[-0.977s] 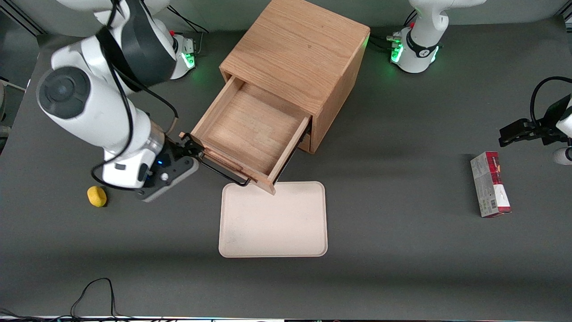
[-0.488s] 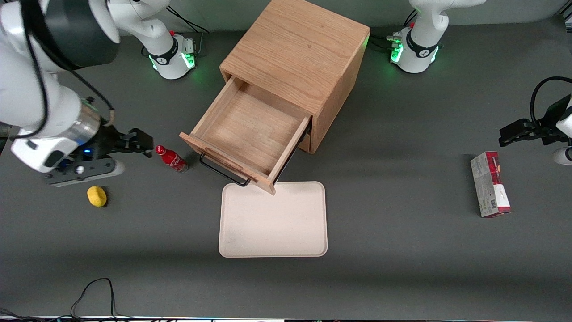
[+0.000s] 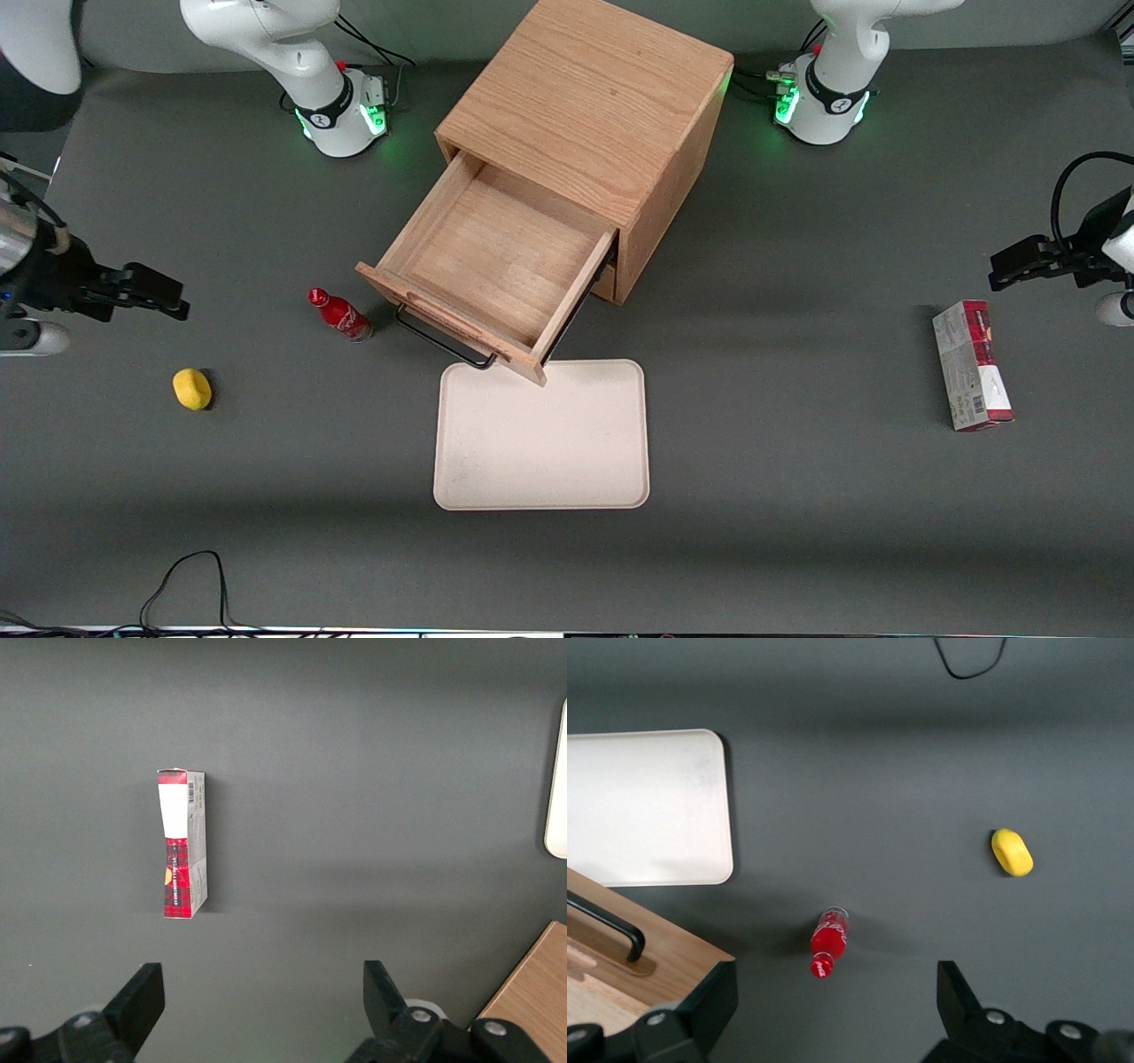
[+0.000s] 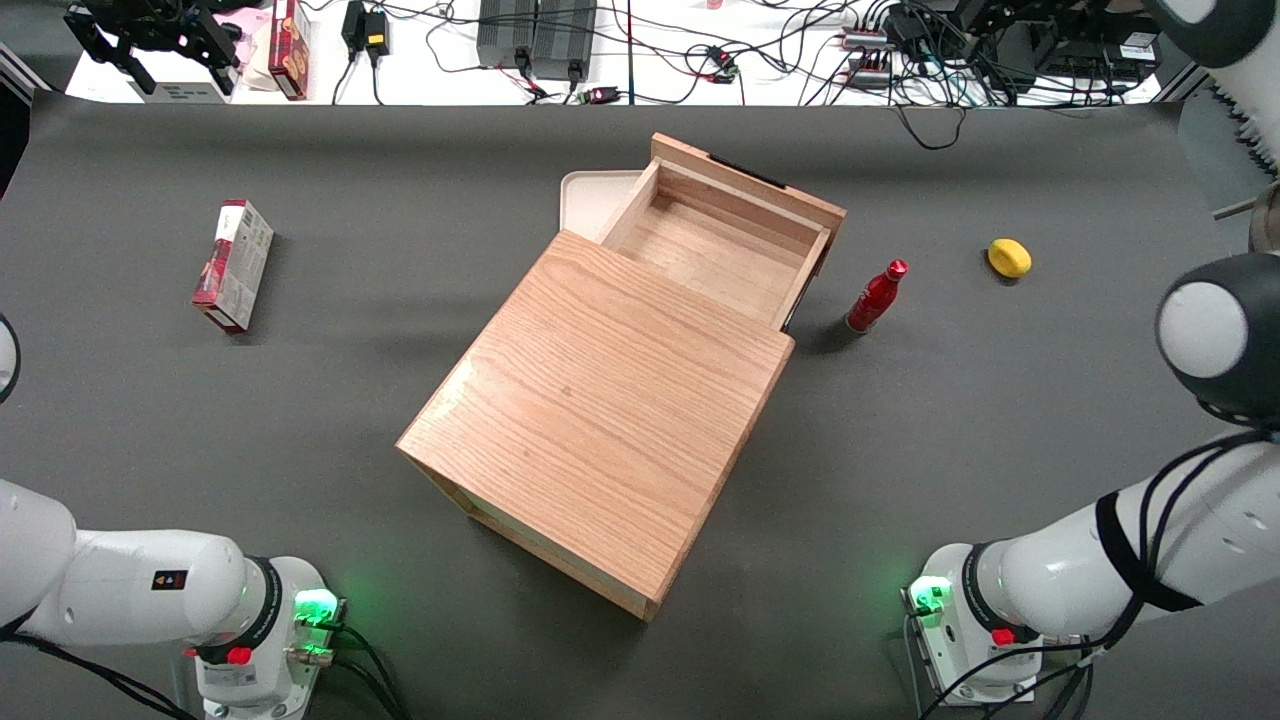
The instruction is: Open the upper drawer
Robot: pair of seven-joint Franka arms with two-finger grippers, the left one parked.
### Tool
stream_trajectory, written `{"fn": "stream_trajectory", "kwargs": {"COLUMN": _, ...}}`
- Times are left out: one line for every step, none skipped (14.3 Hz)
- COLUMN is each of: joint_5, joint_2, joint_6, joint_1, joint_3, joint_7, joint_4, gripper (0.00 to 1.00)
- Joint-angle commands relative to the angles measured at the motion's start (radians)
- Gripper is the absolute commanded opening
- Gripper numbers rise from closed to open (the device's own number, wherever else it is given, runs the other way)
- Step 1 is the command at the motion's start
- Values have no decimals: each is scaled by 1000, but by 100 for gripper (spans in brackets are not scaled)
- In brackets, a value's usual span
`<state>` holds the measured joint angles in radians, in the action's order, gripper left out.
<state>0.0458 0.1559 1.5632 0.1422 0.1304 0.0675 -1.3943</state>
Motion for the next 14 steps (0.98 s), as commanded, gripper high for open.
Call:
{"fn": "stream_trajectory", "kwargs": {"joint_5": 2, "joint_2": -113, "joint_6": 55, "joint_1": -84, "joint_3": -87, "joint_7": 31, "joint_4": -152, "gripper": 100}}
{"fn": "stream_trajectory", "kwargs": {"joint_5": 2, "joint_2": -114, "joint_6": 55, "joint_1": -99, "joint_3": -92, "joint_7": 29, "joint_4": -155, "gripper": 100}}
{"fn": "stream_trajectory", "kwargs": {"joint_5": 0, "joint_2": -113, "joint_6": 57, "joint_1": -101, "joint_3": -92, "joint_7": 29, "joint_4": -155, "gripper": 100}}
{"fn": "stream_trajectory", "kwargs": {"joint_5": -6, "joint_2": -110, "joint_6": 55, "joint_1": -101, "joint_3": -91, "joint_7": 29, "joint_4": -155, "gripper": 100}}
{"fn": "stream_trajectory", "kwargs": {"joint_5": -7, "joint_2": -108, "joint_6": 57, "joint_1": -99, "joint_3": -87, "joint_7": 29, "joint_4": -155, "gripper": 100}}
{"fn": "stream_trajectory", "kwargs": {"joint_5": -12, "joint_2": -107, "joint_6": 58, "joint_1": -99, "joint_3": -86, "joint_7": 28, "joint_4": -155, "gripper": 100}}
{"fn": "stream_trajectory", "kwargs": {"joint_5": -12, "joint_2": -107, "joint_6": 67, "joint_1": -99, "joint_3": -83, "joint_7": 28, "joint_4": -155, "gripper": 100}}
{"fn": "stream_trajectory", "kwargs": {"joint_5": -12, "joint_2": -107, "joint_6": 72, "joint_1": -99, "joint_3": -83, "joint_7": 28, "joint_4": -154, "gripper": 100}}
{"fn": "stream_trajectory", "kwargs": {"joint_5": -14, "joint_2": -107, "joint_6": 75, "joint_1": -99, "joint_3": -83, "joint_7": 21, "joint_4": -152, "gripper": 100}}
{"fn": "stream_trajectory", "kwargs": {"joint_5": -15, "joint_2": -105, "joint_6": 84, "joint_1": -101, "joint_3": -81, "joint_7": 14, "joint_4": -149, "gripper": 100}}
{"fn": "stream_trajectory", "kwargs": {"joint_5": -26, "joint_2": -102, "joint_6": 83, "joint_1": -101, "joint_3": -81, "joint_7": 15, "joint_4": -144, "gripper": 100}}
{"fn": "stream_trajectory", "kwargs": {"joint_5": -35, "joint_2": -101, "joint_6": 77, "joint_1": -101, "joint_3": -81, "joint_7": 15, "joint_4": -141, "gripper": 100}}
{"fn": "stream_trajectory", "kwargs": {"joint_5": -35, "joint_2": -101, "joint_6": 72, "joint_1": -101, "joint_3": -81, "joint_7": 14, "joint_4": -144, "gripper": 100}}
{"fn": "stream_trajectory", "kwargs": {"joint_5": -35, "joint_2": -101, "joint_6": 72, "joint_1": -101, "joint_3": -83, "joint_7": 12, "joint_4": -147, "gripper": 100}}
